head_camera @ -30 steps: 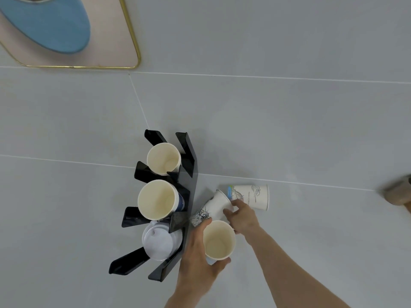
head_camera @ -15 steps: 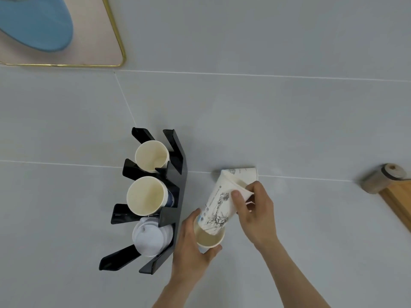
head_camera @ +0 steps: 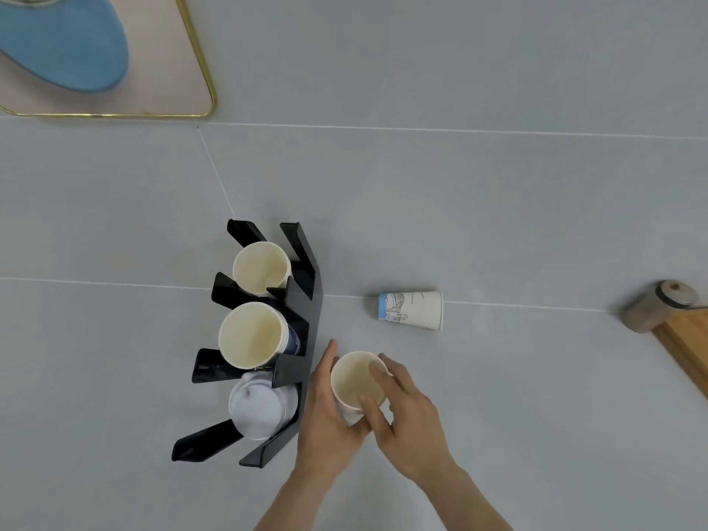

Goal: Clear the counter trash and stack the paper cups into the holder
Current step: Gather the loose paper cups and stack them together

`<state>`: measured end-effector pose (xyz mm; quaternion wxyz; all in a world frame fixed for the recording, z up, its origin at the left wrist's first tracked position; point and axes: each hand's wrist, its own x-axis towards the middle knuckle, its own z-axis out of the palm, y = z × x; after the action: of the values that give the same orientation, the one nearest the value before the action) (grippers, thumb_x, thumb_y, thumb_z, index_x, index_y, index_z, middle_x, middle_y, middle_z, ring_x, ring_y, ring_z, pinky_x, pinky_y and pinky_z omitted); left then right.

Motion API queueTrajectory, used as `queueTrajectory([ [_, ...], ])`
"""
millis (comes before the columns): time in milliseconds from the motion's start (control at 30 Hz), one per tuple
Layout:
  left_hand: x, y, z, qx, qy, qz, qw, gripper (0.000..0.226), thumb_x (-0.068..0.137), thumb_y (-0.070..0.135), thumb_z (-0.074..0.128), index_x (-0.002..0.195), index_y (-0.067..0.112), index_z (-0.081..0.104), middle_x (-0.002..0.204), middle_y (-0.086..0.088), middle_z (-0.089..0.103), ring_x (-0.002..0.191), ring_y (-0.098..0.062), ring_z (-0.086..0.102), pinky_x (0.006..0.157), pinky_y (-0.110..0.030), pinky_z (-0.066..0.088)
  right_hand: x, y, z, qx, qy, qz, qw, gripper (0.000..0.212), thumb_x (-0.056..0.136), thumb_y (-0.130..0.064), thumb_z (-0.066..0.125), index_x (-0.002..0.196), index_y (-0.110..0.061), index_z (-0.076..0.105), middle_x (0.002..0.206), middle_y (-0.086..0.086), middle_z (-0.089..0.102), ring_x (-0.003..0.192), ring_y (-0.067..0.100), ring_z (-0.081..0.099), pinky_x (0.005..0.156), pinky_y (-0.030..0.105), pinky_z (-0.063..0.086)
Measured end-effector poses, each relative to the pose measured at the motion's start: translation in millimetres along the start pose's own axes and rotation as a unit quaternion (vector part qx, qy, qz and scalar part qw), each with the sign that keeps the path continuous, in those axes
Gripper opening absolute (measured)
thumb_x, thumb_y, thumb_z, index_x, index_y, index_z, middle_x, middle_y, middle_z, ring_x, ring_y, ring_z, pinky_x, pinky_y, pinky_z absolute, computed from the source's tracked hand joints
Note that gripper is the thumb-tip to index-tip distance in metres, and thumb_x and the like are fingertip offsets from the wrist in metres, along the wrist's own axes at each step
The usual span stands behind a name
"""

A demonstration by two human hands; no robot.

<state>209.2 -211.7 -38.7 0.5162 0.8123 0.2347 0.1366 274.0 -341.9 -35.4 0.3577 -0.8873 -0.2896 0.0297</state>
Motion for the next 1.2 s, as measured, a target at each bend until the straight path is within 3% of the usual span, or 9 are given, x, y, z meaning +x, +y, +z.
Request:
queueTrajectory([
  [167, 0.4, -7.7, 2.5, 0.037, 0.008, 0.003, 0.999, 0.099, 0.069, 0.032, 0.088, 0.148, 0.046, 0.03, 0.137, 0.025, 0.044, 0.128, 0.0, 0.047, 0.092, -0.02, 0.046, 2.4, 5.2, -0.8, 0.041, -0.033, 0.011, 0.999, 0.064, 0.095, -0.062, 0.048, 0.153, -0.041, 0.031, 0.149, -0.023, 0.046, 0.113, 0.004, 0.064, 0.082, 0.029, 0.061],
  [267, 4.3, -9.6, 3.1, 0.029, 0.013, 0.0, 0.999, 0.098, 0.067, 0.034, 0.09, 0.146, 0.043, 0.034, 0.14, 0.024, 0.044, 0.13, 0.001, 0.046, 0.101, -0.027, 0.048, 19.0, 9.6, -10.1, 0.141, 0.027, 0.127, 0.981, 0.056, 0.09, -0.06, 0.059, 0.142, -0.043, 0.047, 0.121, -0.023, 0.062, 0.092, 0.002, 0.07, 0.077, 0.032, 0.061],
  [333, 6.1, -11.5, 4.1, 0.034, 0.017, 0.003, 0.999, 0.098, 0.066, 0.034, 0.09, 0.146, 0.043, 0.034, 0.142, 0.024, 0.044, 0.132, 0.0, 0.044, 0.108, -0.034, 0.046, 42.2, 24.2, -15.8, 0.259, 0.092, 0.274, 0.922, 0.042, 0.093, -0.046, 0.063, 0.133, -0.033, 0.057, 0.103, -0.007, 0.071, 0.077, 0.012, 0.073, 0.074, 0.043, 0.063],
  [433, 6.5, -12.9, 5.5, 0.041, 0.02, 0.003, 0.999, 0.097, 0.065, 0.038, 0.088, 0.144, 0.048, 0.032, 0.139, 0.024, 0.044, 0.131, -0.003, 0.044, 0.107, -0.038, 0.048, 72.4, 57.0, -26.2, 0.361, 0.101, 0.423, 0.825, 0.047, 0.097, -0.032, 0.062, 0.142, -0.023, 0.049, 0.104, 0.013, 0.071, 0.072, 0.028, 0.07, 0.065, 0.04, 0.059],
  [567, 9.1, -14.4, 5.6, 0.047, 0.013, 0.011, 0.999, 0.097, 0.065, 0.039, 0.087, 0.143, 0.049, 0.031, 0.139, 0.026, 0.042, 0.132, -0.003, 0.044, 0.108, -0.038, 0.047, 88.4, 92.4, -29.3, 0.389, 0.065, 0.487, 0.779, 0.064, 0.097, -0.026, 0.066, 0.153, -0.031, 0.035, 0.112, 0.022, 0.069, 0.076, 0.034, 0.067, 0.07, 0.042, 0.06],
  [767, 12.8, -16.3, 5.2, 0.056, 0.004, 0.017, 0.998, 0.097, 0.066, 0.038, 0.088, 0.144, 0.049, 0.03, 0.141, 0.026, 0.042, 0.133, -0.001, 0.042, 0.108, -0.038, 0.047, 87.0, 105.0, -15.9, 0.366, 0.084, 0.476, 0.795, 0.017, 0.099, -0.026, 0.062, 0.107, -0.012, 0.067, 0.094, 0.018, 0.066, 0.07, 0.032, 0.065, 0.058, 0.034, 0.057],
  [933, 13.4, -17.5, 5.7, 0.056, 0.006, 0.018, 0.998, 0.099, 0.064, 0.038, 0.089, 0.142, 0.052, 0.03, 0.14, 0.026, 0.042, 0.131, 0.002, 0.042, 0.107, -0.037, 0.049, 82.8, 87.0, -25.7, 0.411, 0.134, 0.443, 0.785, 0.023, 0.099, -0.034, 0.06, 0.098, -0.012, 0.061, 0.107, 0.014, 0.065, 0.087, 0.033, 0.072, 0.077, 0.048, 0.063],
  [1033, 13.3, -16.3, 5.9, 0.053, 0.004, 0.012, 0.999, 0.1, 0.064, 0.037, 0.09, 0.14, 0.056, 0.029, 0.139, 0.027, 0.041, 0.13, 0.004, 0.043, 0.106, -0.037, 0.049, 88.2, 59.8, -47.5, 0.461, 0.158, 0.381, 0.786, 0.032, 0.098, -0.041, 0.061, 0.093, -0.011, 0.054, 0.109, 0.011, 0.068, 0.097, 0.032, 0.074, 0.075, 0.045, 0.063],
  [1200, 13.2, -17.4, 6.7, 0.046, 0.006, 0.001, 0.999, 0.099, 0.063, 0.037, 0.088, 0.144, 0.047, 0.031, 0.142, 0.024, 0.042, 0.133, -0.002, 0.043, 0.106, -0.04, 0.049, 87.0, 10.6, -86.1, 0.452, 0.154, 0.253, 0.841, 0.053, 0.095, -0.049, 0.06, 0.098, 0.003, 0.053, 0.099, 0.011, 0.067, 0.093, 0.025, 0.072, 0.072, 0.043, 0.064],
])
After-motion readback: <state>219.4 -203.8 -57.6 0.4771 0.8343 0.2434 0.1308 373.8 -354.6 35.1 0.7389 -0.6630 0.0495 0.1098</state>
